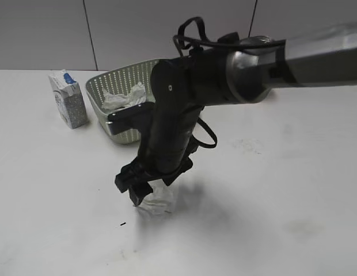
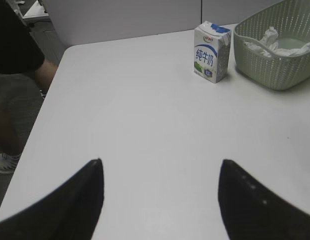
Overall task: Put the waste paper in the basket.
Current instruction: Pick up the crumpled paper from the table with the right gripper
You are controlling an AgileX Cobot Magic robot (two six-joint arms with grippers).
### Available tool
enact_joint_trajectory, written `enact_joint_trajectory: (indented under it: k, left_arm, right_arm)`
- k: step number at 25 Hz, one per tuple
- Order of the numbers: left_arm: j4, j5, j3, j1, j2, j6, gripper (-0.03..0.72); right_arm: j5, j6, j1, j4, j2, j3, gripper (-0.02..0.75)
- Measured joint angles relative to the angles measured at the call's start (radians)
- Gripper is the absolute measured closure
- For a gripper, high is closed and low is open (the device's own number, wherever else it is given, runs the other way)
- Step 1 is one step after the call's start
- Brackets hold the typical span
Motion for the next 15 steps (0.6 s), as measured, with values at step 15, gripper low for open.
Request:
enact_joint_trajectory:
  k: [15]
  left_arm:
    - [-0.001,0.0,0.0,0.0,0.0,0.0,0.204]
  right_arm:
    - [0.01,0.008,0.0,-0.017,0.04,-0.014,0.467]
